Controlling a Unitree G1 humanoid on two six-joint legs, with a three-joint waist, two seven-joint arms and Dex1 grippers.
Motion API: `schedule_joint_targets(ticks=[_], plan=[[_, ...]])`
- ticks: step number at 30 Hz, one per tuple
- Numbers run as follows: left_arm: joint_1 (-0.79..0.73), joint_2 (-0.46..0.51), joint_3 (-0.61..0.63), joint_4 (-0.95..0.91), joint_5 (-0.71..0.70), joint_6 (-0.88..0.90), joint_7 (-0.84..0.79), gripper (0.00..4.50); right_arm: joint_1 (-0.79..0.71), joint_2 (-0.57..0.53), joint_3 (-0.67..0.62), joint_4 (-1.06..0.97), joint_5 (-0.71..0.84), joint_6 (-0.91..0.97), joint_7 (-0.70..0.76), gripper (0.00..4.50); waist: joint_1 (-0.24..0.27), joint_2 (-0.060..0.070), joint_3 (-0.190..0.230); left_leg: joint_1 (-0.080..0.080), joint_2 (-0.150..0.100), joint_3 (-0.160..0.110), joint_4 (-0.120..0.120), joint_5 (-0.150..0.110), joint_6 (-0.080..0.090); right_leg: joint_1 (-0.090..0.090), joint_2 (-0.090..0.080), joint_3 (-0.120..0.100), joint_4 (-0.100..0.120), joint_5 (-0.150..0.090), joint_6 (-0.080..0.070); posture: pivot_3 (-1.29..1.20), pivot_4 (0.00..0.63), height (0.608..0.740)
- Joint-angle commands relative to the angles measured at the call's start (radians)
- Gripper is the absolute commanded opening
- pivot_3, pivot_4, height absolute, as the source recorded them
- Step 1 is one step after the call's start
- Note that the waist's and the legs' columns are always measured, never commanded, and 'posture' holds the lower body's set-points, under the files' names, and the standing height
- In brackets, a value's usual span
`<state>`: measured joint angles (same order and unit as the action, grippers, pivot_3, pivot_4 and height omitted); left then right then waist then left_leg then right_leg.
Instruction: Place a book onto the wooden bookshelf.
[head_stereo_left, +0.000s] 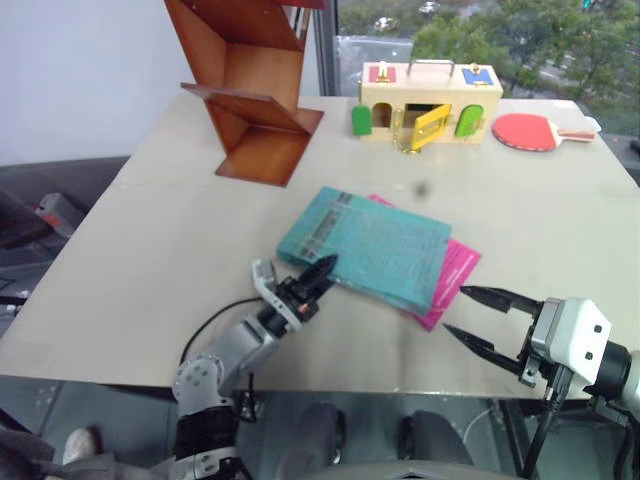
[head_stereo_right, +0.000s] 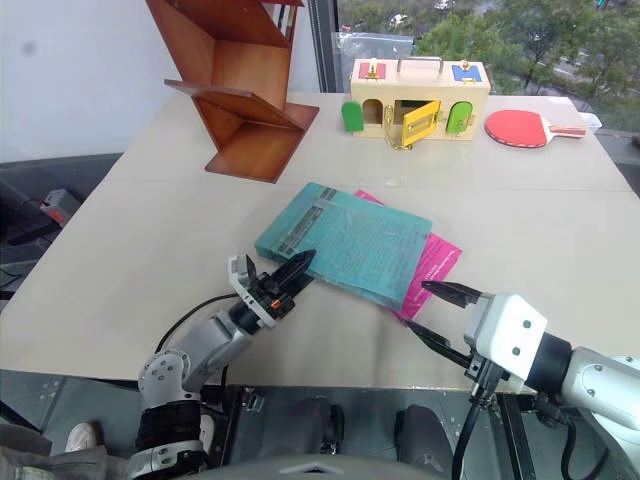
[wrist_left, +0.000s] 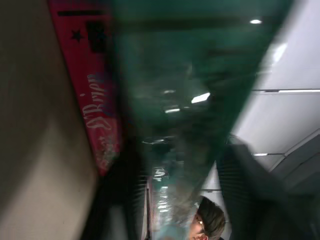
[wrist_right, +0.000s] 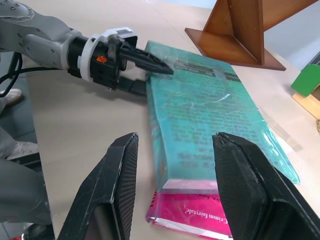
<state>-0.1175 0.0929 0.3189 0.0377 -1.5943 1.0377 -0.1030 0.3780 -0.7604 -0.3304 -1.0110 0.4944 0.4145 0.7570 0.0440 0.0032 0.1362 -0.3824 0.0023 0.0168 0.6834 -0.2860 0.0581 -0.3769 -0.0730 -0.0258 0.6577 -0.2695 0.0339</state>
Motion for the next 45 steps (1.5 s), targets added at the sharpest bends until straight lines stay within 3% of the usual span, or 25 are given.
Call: schedule_joint_targets(ticks=[1, 8, 12, 14, 17, 20, 22, 25, 30, 36, 42, 45], plan=[[0.041, 0.025, -0.005, 0.044, -0.022, 0.037, -0.015, 0.77, -0.012, -0.001, -0.001, -0.012, -0.005, -0.027, -0.001, 2.39, -0.003, 0.0, 0.0, 0.0, 0.0, 0.0, 0.0, 0.0, 0.0, 0.0, 0.0, 0.0, 0.0, 0.0, 0.0, 0.0, 0.15, 0.74], [0.072, 0.129, 0.038, -0.049, -0.141, 0.053, -0.035, 0.77, -0.052, 0.01, 0.049, 0.021, -0.013, -0.05, -0.001, 2.39, -0.023, -0.003, 0.002, -0.001, 0.001, 0.0, -0.006, 0.0, 0.0, -0.001, 0.0, 0.001, -0.004, 0.0, 0.0, 0.0, 0.15, 0.74], [-0.039, 0.265, 0.039, -0.255, 0.029, -0.021, -0.283, 0.77, -0.098, 0.026, 0.058, 0.044, 0.026, -0.051, -0.006, 2.39, -0.03, -0.015, 0.014, -0.001, 0.002, 0.0, -0.013, 0.001, -0.002, -0.003, 0.001, 0.0, -0.009, 0.0, -0.001, 0.0, 0.15, 0.74], [-0.114, 0.301, 0.037, -0.273, 0.067, -0.06, -0.325, 0.77, -0.116, 0.034, 0.057, 0.05, 0.044, -0.046, -0.009, 2.39, -0.021, -0.016, 0.016, -0.007, 0.002, -0.001, -0.013, 0.004, -0.008, -0.007, 0.001, -0.002, -0.011, 0.0, -0.001, 0.0, 0.15, 0.74], [-0.26, 0.359, 0.011, -0.301, 0.191, -0.149, -0.414, 0.77, -0.151, 0.044, 0.041, 0.058, 0.088, -0.029, -0.026, 2.39, -0.011, -0.016, 0.016, -0.014, 0.0, -0.003, -0.012, 0.005, -0.008, -0.01, 0.0, -0.004, -0.015, 0.001, -0.001, 0.0, 0.15, 0.74], [-0.449, 0.419, -0.073, -0.322, 0.421, -0.285, -0.505, 0.77, -0.205, 0.051, 0.025, 0.069, 0.144, -0.006, -0.063, 2.39, -0.006, -0.018, 0.017, -0.016, -0.001, -0.003, -0.013, 0.005, -0.008, -0.01, 0.001, -0.005, -0.017, 0.003, 0.003, 0.0, 0.15, 0.74], [-0.563, 0.484, -0.206, -0.315, 0.734, -0.546, -0.667, 0.77, -0.242, 0.053, 0.015, 0.079, 0.175, 0.005, -0.085, 2.39, -0.007, -0.018, 0.018, -0.016, -0.001, -0.003, -0.014, 0.005, -0.008, -0.01, 0.002, -0.006, -0.018, 0.003, 0.004, 0.0, 0.15, 0.74], [-0.698, 0.53, -0.338, -0.176, 1.09, -0.953, -0.832, 0.77, -0.279, 0.055, 0.015, 0.085, 0.198, 0.016, -0.116, 2.39, -0.007, -0.016, 0.02, -0.016, -0.002, -0.002, -0.016, 0.005, -0.008, -0.011, 0.007, -0.006, -0.02, 0.003, 0.004, 0.0, 0.15, 0.74], [-0.902, 0.593, -0.411, 0.083, 1.35, -1.374, -1.021, 0.77, -0.327, 0.051, 0.011, 0.098, 0.233, 0.044, -0.17, 2.39, -0.016, -0.016, 0.023, -0.016, -0.001, 0.0, -0.017, 0.005, -0.008, -0.012, 0.008, -0.007, -0.02, 0.003, 0.005, 0.0, 0.15, 0.74], [-1.228, 0.737, -0.448, 0.423, 1.473, -1.477, -1.215, 0.77, -0.393, 0.054, 0.013, 0.107, 0.281, 0.06, -0.218, 2.39, -0.03, -0.02, 0.03, -0.023, -0.001, 0.001, -0.013, 0.005, -0.008, -0.02, 0.009, -0.008, -0.013, 0.003, 0.006, 0.0, 0.15, 0.74], [-1.439, 0.798, -0.52, 0.742, 1.686, -1.643, -1.192, 0.77, -0.438, 0.061, 0.045, 0.148, 0.288, 0.053, -0.216, 2.39, -0.03, -0.021, 0.032, -0.023, -0.001, 0.001, -0.013, 0.004, -0.006, -0.021, 0.009, -0.008, -0.012, 0.001, 0.009, 0.0, 0.15, 0.74], [-1.51, 0.841, -0.582, 0.858, 1.827, -1.705, -1.162, 0.77, -0.466, 0.064, 0.039, 0.157, 0.294, 0.045, -0.22, 2.39, -0.03, -0.022, 0.033, -0.034, -0.001, -0.001, -0.005, 0.003, -0.005, -0.029, 0.009, -0.01, -0.008, 0.002, 0.01, 0.0, 0.15, 0.74]])
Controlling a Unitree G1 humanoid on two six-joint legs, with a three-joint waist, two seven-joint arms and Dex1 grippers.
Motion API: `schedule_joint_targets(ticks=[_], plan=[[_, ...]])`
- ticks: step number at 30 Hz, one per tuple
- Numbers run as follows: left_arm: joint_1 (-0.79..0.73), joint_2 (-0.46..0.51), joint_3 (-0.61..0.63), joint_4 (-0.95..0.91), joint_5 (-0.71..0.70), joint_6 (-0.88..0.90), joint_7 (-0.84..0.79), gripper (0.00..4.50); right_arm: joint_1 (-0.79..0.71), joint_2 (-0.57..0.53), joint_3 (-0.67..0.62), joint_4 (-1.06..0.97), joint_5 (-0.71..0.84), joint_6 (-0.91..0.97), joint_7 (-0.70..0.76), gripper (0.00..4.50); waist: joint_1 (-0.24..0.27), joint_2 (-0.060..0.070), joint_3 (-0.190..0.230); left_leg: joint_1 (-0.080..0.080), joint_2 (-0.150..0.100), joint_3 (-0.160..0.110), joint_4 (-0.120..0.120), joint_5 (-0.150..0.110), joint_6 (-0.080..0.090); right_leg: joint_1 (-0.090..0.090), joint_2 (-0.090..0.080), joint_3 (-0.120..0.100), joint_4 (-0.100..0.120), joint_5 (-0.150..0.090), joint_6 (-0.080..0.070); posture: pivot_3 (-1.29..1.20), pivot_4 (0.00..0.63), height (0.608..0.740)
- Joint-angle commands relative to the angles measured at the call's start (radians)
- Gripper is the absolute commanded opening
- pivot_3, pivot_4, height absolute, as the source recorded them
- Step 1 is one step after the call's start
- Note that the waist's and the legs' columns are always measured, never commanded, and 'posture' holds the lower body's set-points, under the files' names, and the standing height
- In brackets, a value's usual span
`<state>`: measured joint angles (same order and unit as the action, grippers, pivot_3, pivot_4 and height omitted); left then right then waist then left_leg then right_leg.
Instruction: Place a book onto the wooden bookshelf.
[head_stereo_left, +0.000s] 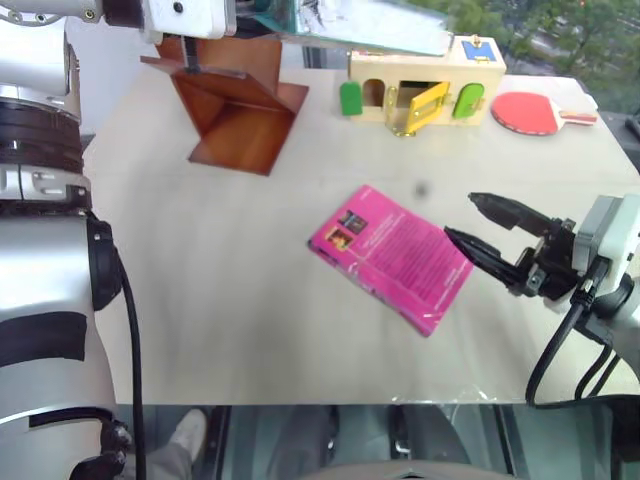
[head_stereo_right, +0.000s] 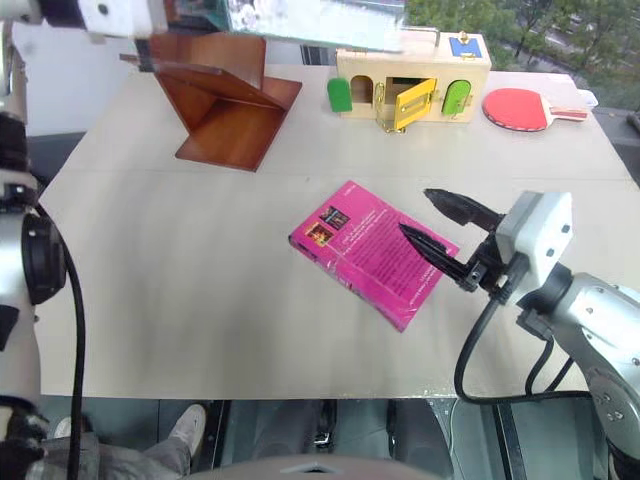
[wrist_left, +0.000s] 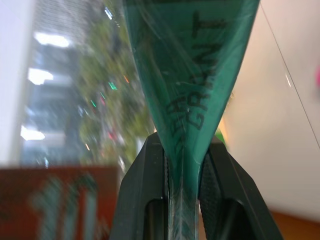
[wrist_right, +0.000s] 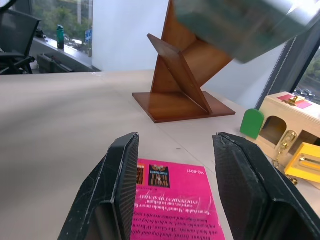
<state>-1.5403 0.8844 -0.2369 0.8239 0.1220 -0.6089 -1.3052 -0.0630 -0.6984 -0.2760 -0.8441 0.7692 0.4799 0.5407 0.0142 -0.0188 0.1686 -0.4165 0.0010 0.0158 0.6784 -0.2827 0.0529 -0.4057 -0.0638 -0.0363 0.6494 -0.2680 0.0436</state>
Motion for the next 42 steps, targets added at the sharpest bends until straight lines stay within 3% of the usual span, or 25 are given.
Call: schedule_joint_targets(ticks=[1, 6, 17, 20, 24, 32, 38, 40, 42], plan=[[-0.109, 0.057, -0.046, 0.109, 0.157, -0.052, 0.066, 0.77, -0.04, -0.003, -0.023, -0.01, 0.025, -0.017, -0.009, 2.39, -0.001, -0.001, 0.002, -0.001, 0.0, 0.0, 0.001, 0.0, 0.0, -0.001, 0.0, 0.0, 0.002, 0.0, 0.0, 0.0, 0.15, 0.74], [-0.151, 0.063, -0.146, 0.238, 0.352, -0.032, 0.201, 0.77, -0.146, -0.032, -0.037, 0.012, 0.07, 0.046, -0.079, 2.39, -0.002, -0.004, 0.006, -0.001, 0.0, 0.001, 0.005, -0.001, 0.001, -0.001, -0.001, 0.001, 0.005, 0.0, 0.0, 0.0, 0.15, 0.74], [-0.126, -0.033, -0.232, 0.418, 0.509, 0.079, 0.425, 0.77, -0.434, -0.1, 0.042, 0.12, 0.095, 0.242, -0.212, 2.39, -0.012, -0.006, 0.007, 0.0, 0.0, 0.004, 0.01, -0.001, 0.001, -0.004, -0.002, 0.004, 0.014, 0.0, 0.0, 0.0, 0.15, 0.74], [-0.13, -0.032, -0.251, 0.448, 0.545, 0.105, 0.476, 0.73, -0.475, -0.098, 0.059, 0.137, 0.069, 0.245, -0.209, 2.98, -0.026, -0.006, 0.007, -0.001, 0.0, 0.005, 0.009, -0.001, 0.001, -0.006, -0.002, 0.005, 0.014, 0.0, 0.0, 0.0, 0.15, 0.74], [-0.132, -0.035, -0.255, 0.471, 0.555, 0.118, 0.517, 0.73, -0.51, -0.084, 0.078, 0.133, 0.046, 0.219, -0.184, 4.4, -0.028, -0.006, 0.007, -0.001, 0.0, 0.006, 0.009, -0.001, 0.001, -0.006, -0.002, 0.006, 0.015, 0.0, 0.0, 0.0, 0.15, 0.74], [-0.118, -0.036, -0.241, 0.496, 0.548, 0.124, 0.557, 0.73, -0.538, -0.054, 0.11, 0.12, 0.034, 0.198, -0.137, 4.4, -0.03, -0.006, 0.007, 0.0, 0.001, 0.007, 0.012, -0.001, 0.001, -0.008, -0.002, 0.008, 0.023, 0.0, 0.0, 0.0, 0.15, 0.74], [-0.104, 0.007, -0.211, 0.482, 0.516, 0.037, 0.534, 2.52, -0.51, -0.058, 0.096, 0.114, 0.037, 0.2, -0.109, 4.5, -0.031, -0.006, 0.007, 0.001, 0.001, 0.009, 0.013, -0.001, 0.001, -0.01, -0.002, 0.01, 0.027, 0.0, 0.0, 0.0, 0.15, 0.74], [-0.093, 0.036, -0.18, 0.467, 0.476, -0.028, 0.503, 3.36, -0.489, -0.066, 0.086, 0.107, 0.041, 0.204, -0.098, 4.5, -0.029, -0.006, 0.007, 0.0, 0.001, 0.009, 0.013, -0.001, 0.001, -0.01, -0.002, 0.01, 0.027, 0.0, 0.0, 0.0, 0.15, 0.74], [-0.069, 0.076, -0.153, 0.448, 0.435, -0.112, 0.467, 3.36, -0.467, -0.075, 0.07, 0.098, 0.053, 0.21, -0.087, 4.5, -0.028, -0.006, 0.007, 0.0, 0.001, 0.009, 0.013, -0.001, 0.001, -0.01, -0.002, 0.01, 0.028, 0.0, 0.0, 0.0, 0.15, 0.74]])
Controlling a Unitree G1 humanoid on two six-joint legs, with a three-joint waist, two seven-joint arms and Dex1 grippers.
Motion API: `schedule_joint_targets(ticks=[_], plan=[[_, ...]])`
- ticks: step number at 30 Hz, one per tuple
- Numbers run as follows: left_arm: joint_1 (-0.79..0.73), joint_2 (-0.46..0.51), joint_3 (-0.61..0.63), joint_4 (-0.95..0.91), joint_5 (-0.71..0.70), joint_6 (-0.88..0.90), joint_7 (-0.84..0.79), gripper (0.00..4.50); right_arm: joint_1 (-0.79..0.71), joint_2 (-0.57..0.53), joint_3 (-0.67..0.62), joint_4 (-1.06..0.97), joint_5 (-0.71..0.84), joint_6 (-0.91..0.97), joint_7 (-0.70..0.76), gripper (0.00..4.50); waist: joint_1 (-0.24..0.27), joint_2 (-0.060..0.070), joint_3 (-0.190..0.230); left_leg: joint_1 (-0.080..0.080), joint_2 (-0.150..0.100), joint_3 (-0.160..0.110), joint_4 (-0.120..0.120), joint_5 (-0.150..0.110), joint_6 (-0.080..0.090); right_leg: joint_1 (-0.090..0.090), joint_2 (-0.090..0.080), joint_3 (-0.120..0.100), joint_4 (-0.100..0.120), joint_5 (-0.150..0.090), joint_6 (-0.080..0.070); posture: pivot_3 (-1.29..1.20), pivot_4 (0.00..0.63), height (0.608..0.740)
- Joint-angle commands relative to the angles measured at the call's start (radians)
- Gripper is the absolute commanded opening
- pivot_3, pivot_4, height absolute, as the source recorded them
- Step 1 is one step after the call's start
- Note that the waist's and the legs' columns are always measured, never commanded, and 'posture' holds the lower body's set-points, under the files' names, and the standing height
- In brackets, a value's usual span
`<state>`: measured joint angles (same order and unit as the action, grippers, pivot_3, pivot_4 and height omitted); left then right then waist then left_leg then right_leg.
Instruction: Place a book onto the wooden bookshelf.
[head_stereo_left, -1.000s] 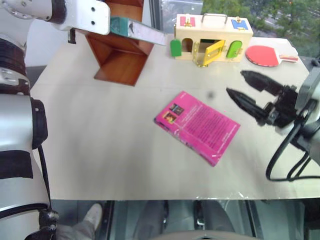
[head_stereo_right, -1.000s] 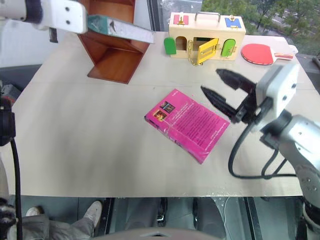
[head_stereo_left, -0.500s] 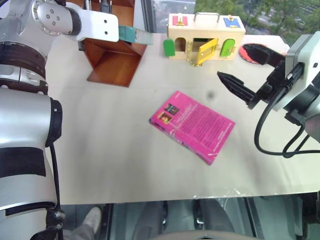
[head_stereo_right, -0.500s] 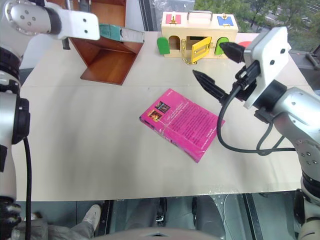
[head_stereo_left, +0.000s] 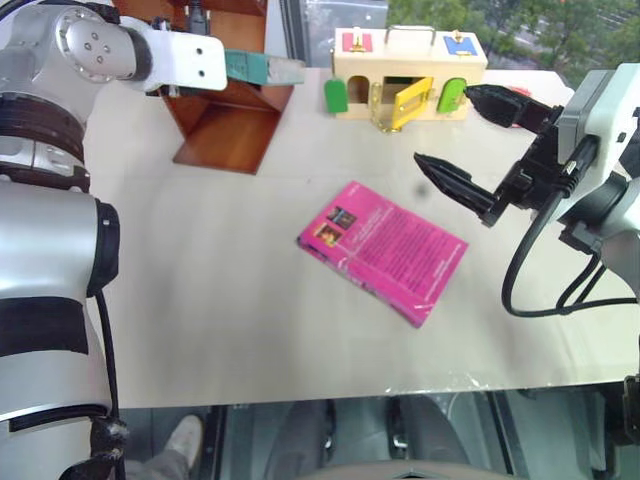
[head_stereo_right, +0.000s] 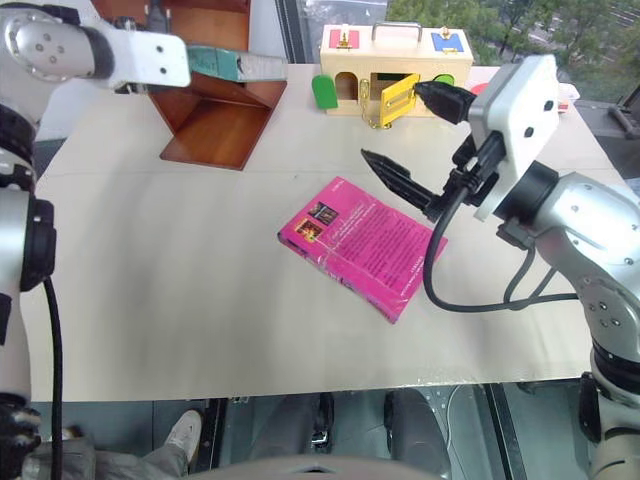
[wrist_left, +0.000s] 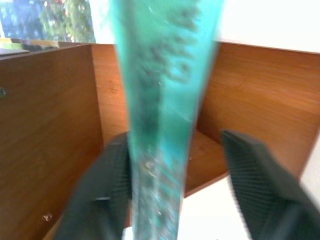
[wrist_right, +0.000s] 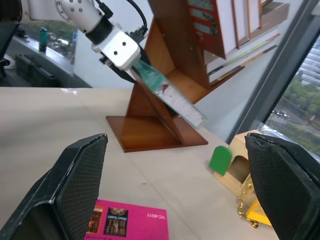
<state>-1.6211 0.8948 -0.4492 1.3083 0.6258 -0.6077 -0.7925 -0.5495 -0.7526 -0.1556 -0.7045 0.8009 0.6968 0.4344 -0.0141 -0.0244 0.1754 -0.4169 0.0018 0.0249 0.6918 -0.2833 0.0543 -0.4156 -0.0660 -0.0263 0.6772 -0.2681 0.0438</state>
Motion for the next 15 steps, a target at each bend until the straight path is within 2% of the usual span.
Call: schedule_joint_targets(ticks=[1, 4, 6, 8, 9, 11, 13, 15], plan=[[0.027, 0.083, 0.083, -0.05, -0.099, -0.153, -0.055, 3.36, 0.03, -0.026, -0.059, -0.044, 0.03, -0.003, 0.024, 4.5, 0.0, 0.0, 0.0, 0.0, 0.0, 0.0, 0.0, 0.0, 0.0, 0.0, 0.0, 0.0, 0.0, 0.0, 0.0, 0.0, 0.15, 0.74], [0.099, 0.101, 0.212, -0.119, -0.302, -0.253, -0.193, 3.36, 0.061, -0.039, -0.083, -0.051, 0.065, 0.005, 0.037, 4.5, 0.002, 0.0, 0.0, -0.001, 0.0, 0.0, 0.0, 0.0, 0.0, 0.0, -0.002, 0.0, 0.0, 0.0, 0.0, 0.0, 0.15, 0.74], [0.179, 0.083, 0.303, -0.222, -0.504, -0.222, -0.365, 3.36, 0.081, -0.044, -0.095, -0.055, 0.082, 0.008, 0.043, 4.5, 0.009, 0.0, 0.0, -0.001, 0.0, -0.001, 0.002, 0.0, 0.0, 0.001, -0.002, -0.002, -0.001, 0.0, 0.0, 0.0, 0.15, 0.74], [0.337, 0.065, 0.389, -0.483, -0.763, 0.009, -0.519, 3.36, 0.107, -0.045, -0.101, -0.062, 0.093, 0.01, 0.047, 4.5, 0.01, 0.0, 0.0, -0.002, 0.0, -0.002, 0.005, 0.0, 0.0, 0.001, -0.003, -0.003, -0.001, 0.0, 0.0, 0.0, 0.15, 0.74], [0.443, 0.06, 0.428, -0.675, -0.9, 0.198, -0.532, 3.36, 0.122, -0.043, -0.098, -0.067, 0.095, 0.011, 0.046, 4.5, 0.007, 0.0, 0.0, -0.002, 0.0, -0.002, 0.007, 0.0, 0.0, 0.002, -0.004, -0.003, -0.001, 0.0, 0.0, 0.0, 0.15, 0.74], [0.637, 0.049, 0.483, -1.008, -1.091, 0.502, -0.455, 3.36, 0.153, -0.037, -0.083, -0.075, 0.084, 0.008, 0.041, 4.5, 0.0, 0.0, 0.0, -0.002, 0.001, -0.004, 0.011, 0.0, 0.0, 0.004, -0.007, -0.001, 0.001, 0.0, 0.0, 0.0, 0.15, 0.74], [0.75, 0.042, 0.521, -1.197, -1.168, 0.664, -0.378, 3.36, 0.17, -0.034, -0.073, -0.08, 0.073, 0.002, 0.037, 4.5, 0.0, 0.0, 0.0, -0.002, 0.001, -0.005, 0.013, 0.0, 0.0, 0.005, -0.007, 0.001, 0.002, 0.001, 0.001, 0.0, 0.15, 0.74], [0.915, -0.02, 0.545, -1.363, -1.225, 0.777, -0.25, 3.36, 0.213, -0.025, -0.042, -0.081, 0.005, -0.021, 0.024, 4.5, 0.001, 0.001, -0.001, -0.001, 0.001, -0.005, 0.013, 0.0, 0.0, 0.005, -0.006, 0.001, 0.003, 0.002, 0.001, 0.0, 0.15, 0.74]])
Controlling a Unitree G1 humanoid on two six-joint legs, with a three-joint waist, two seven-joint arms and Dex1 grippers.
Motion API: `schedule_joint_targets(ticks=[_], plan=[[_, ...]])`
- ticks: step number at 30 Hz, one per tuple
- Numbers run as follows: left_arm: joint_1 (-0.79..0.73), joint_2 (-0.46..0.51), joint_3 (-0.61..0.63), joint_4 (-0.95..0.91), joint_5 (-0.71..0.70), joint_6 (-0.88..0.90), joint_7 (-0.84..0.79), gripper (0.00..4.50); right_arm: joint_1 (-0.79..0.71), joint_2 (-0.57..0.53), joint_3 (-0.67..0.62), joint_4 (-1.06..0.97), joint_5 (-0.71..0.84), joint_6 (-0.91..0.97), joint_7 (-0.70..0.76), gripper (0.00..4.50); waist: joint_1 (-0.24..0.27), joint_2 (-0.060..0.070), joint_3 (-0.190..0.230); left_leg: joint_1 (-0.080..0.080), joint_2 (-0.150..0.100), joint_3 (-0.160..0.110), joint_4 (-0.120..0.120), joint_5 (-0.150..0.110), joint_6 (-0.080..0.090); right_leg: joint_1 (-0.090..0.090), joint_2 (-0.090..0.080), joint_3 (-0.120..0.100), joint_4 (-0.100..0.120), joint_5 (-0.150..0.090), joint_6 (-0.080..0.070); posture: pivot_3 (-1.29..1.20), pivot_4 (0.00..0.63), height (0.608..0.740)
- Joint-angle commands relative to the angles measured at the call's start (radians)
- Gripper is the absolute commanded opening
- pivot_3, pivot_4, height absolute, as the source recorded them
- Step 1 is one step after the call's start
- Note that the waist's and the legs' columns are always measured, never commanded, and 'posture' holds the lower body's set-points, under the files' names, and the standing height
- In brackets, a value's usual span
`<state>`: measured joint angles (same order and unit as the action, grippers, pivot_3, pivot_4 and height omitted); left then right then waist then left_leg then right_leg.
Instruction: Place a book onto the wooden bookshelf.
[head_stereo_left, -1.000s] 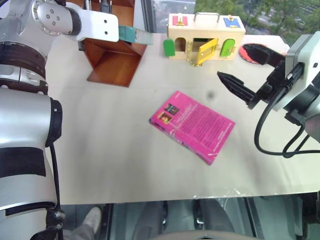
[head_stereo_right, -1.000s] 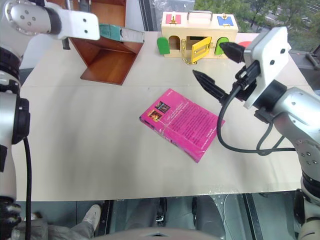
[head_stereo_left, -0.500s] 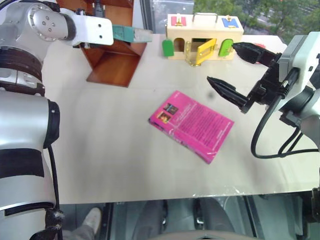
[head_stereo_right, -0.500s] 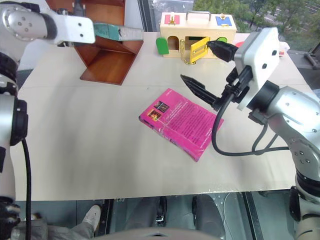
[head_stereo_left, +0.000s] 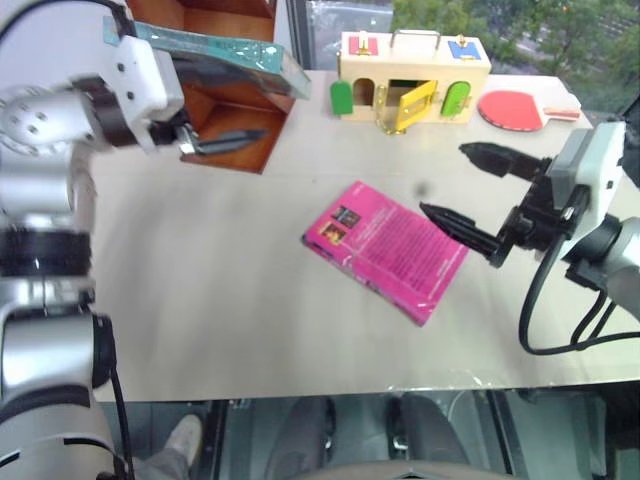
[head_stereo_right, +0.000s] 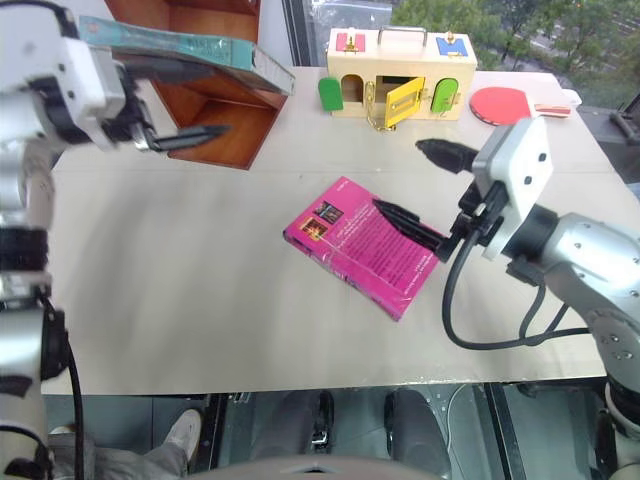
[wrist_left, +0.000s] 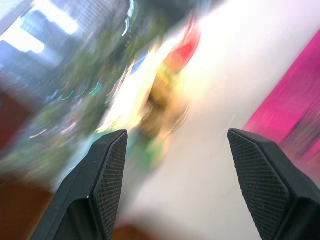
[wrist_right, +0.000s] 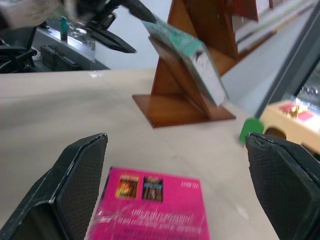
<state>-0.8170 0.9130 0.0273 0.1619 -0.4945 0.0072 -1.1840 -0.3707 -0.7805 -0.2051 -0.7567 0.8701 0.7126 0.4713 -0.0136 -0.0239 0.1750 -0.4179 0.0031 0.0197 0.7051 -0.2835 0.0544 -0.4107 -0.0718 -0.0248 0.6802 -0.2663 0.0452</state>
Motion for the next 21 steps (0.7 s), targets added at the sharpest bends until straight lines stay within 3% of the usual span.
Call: schedule_joint_targets(ticks=[1, 4, 8, 14, 18, 21], plan=[[0.209, -0.081, 0.076, -0.283, -0.119, 0.197, 0.207, 3.36, 0.07, 0.008, 0.028, -0.028, -0.121, -0.063, -0.022, 4.5, 0.001, 0.004, -0.003, 0.002, 0.0, 0.0, 0.0, 0.0, 0.0, 0.002, 0.0, 0.001, 0.001, 0.0, 0.0, 0.0, 0.15, 0.74], [0.421, -0.185, 0.093, -0.391, -0.127, 0.274, 0.349, 3.36, 0.221, 0.005, 0.04, -0.033, -0.204, -0.089, -0.01, 4.5, 0.003, 0.008, -0.006, 0.006, 0.0, 0.001, -0.002, 0.0, 0.0, 0.005, 0.001, 0.003, -0.001, 0.0, 0.0, 0.0, 0.15, 0.74], [0.596, -0.175, 0.12, -0.453, -0.086, 0.275, 0.329, 4.44, 0.488, -0.017, -0.02, -0.013, -0.325, -0.175, 0.065, 4.5, 0.01, 0.006, -0.005, 0.004, 0.0, 0.001, -0.001, 0.0, 0.0, 0.003, 0.003, 0.002, 0.001, 0.0, 0.0, 0.0, 0.15, 0.74], [0.801, -0.123, 0.252, -0.421, -0.051, 0.245, 0.291, 4.44, 0.829, 0.023, -0.216, 0.023, -0.378, -0.302, 0.201, 4.5, 0.026, 0.009, -0.007, 0.008, 0.0, 0.002, -0.002, -0.002, 0.003, 0.007, 0.003, 0.003, -0.002, 0.0, 0.0, 0.0, 0.15, 0.74], [0.877, -0.118, 0.305, -0.372, -0.034, 0.22, 0.262, 4.44, 0.918, 0.065, -0.281, 0.05, -0.381, -0.347, 0.242, 4.5, 0.026, 0.009, -0.007, 0.023, 0.001, 0.003, -0.004, -0.004, 0.005, 0.02, 0.002, 0.004, -0.003, -0.001, 0.0, 0.0, 0.15, 0.74], [0.902, -0.129, 0.305, -0.366, -0.039, 0.22, 0.246, 4.44, 0.933, 0.086, -0.299, 0.067, -0.389, -0.372, 0.252, 4.5, 0.027, 0.009, -0.007, 0.024, 0.002, 0.002, -0.004, -0.003, 0.005, 0.02, 0.002, 0.004, -0.003, 0.0, -0.002, 0.0, 0.15, 0.74]])
